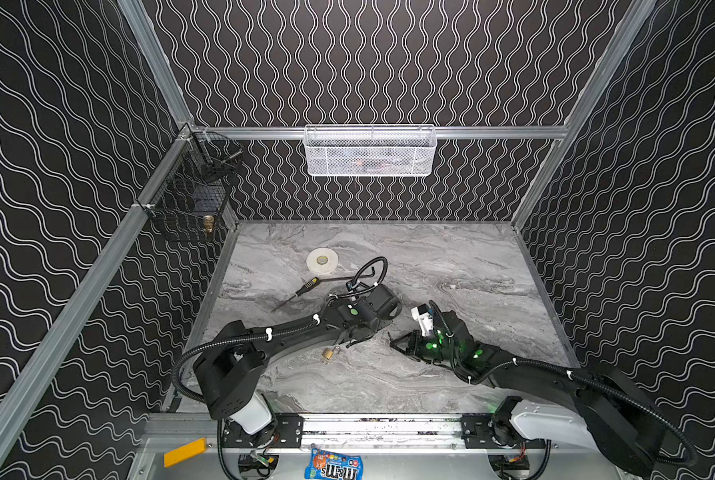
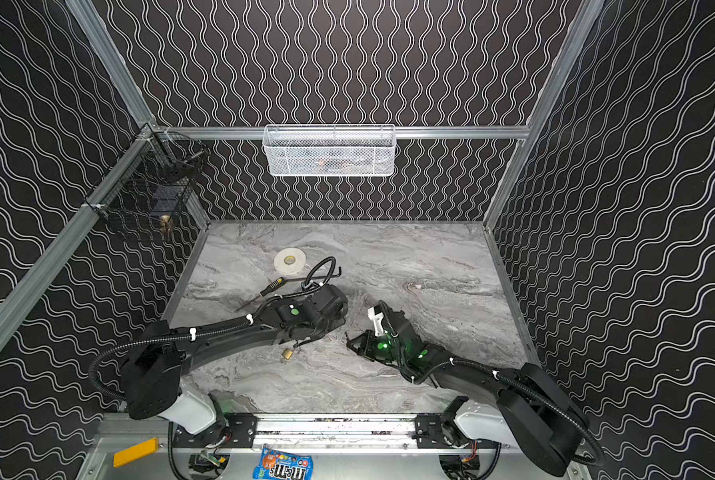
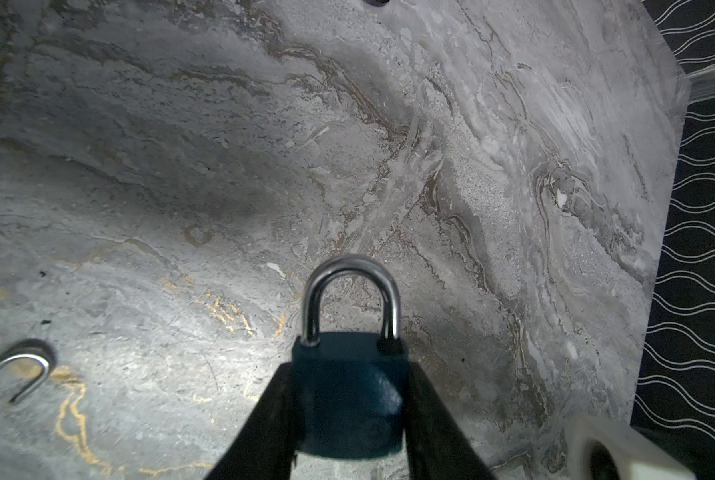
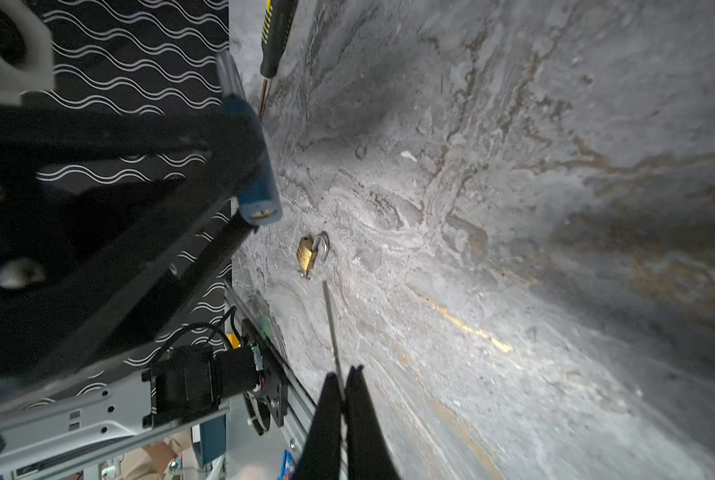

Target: Unlock with the key

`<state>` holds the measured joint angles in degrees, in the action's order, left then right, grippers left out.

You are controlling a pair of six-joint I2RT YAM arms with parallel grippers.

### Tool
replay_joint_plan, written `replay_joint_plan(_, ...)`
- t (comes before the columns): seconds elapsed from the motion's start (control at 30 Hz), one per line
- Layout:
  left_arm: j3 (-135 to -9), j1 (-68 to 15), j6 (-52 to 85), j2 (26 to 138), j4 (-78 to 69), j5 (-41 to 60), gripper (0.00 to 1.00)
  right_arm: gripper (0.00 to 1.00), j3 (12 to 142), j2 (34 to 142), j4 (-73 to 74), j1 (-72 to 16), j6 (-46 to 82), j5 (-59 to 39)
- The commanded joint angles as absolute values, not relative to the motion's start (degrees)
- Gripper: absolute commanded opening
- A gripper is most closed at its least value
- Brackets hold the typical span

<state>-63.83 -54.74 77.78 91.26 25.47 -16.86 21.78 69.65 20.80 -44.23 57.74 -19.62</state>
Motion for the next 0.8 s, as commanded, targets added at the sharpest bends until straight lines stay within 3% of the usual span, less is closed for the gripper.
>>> replay_joint_plan(0.0, -64.14, -54.67, 80.93, 91.2, 24.88, -17.89, 0.09, 0.0, 22.42, 70.61, 29.12, -45.63, 59.6, -15.37)
replay_joint_plan(0.77, -63.87, -54.67, 80.83, 91.04, 26.39, -18.84, 0.07, 0.0, 26.46, 78.13, 29.16, -48.34, 58.3, -11.21)
